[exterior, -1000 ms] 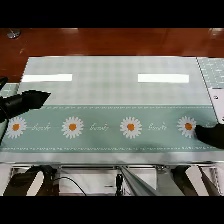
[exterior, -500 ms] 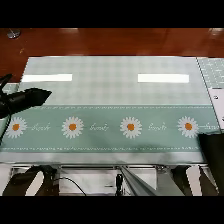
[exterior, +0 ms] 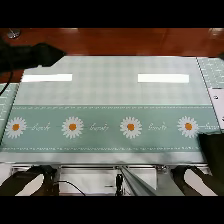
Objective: Fold the shirts.
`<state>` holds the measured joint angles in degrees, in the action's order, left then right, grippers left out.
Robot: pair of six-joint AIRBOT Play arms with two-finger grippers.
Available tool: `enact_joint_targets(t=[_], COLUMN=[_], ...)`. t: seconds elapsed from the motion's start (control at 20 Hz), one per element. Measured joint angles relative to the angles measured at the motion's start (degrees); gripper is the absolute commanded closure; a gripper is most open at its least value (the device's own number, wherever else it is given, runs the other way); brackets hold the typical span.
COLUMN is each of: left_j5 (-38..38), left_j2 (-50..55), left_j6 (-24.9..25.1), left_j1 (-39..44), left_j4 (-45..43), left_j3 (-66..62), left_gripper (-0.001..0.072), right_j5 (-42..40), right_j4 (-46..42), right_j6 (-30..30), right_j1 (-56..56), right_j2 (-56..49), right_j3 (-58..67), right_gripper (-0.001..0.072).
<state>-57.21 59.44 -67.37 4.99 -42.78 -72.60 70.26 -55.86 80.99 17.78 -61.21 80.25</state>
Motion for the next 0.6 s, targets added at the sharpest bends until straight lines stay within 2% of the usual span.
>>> enact_joint_targets(t=[0.1,0.2,0.3,0.45,0.6], left_j5=[-0.24,-0.2,-0.11,-0.04,-0.26], left_j2=[2.36,4.28,6.1,8.52,9.84], left_j6=[-3.04,-7.58,-10.95,-13.55,-14.6], left_j1=[4.37,7.13,8.11,7.76,7.13], left_j4=[-7.41,-16.44,-22.93,-28.22,-30.4], left_j3=[-2.23,-1.01,1.6,4.26,5.27], left_gripper=[0.0686,0.0686,0.0686,0.0686,0.0686], right_j5=[-1.55,-2.93,-3.56,-3.98,-4.11], right_j4=[-10.49,-23.45,-32.72,-39.56,-42.73], right_j6=[1.88,7.06,12.48,18.97,22.25], right_j1=[-12.5,-22.23,-27.32,-30.73,-32.06], right_j2=[-3.37,-7.08,-10.58,-14.75,-16.76], right_j3=[-0.24,-2.29,-5.18,-8.28,-9.53], right_gripper=[0.0687,0.0687,0.0687,0.0687,0.0687])
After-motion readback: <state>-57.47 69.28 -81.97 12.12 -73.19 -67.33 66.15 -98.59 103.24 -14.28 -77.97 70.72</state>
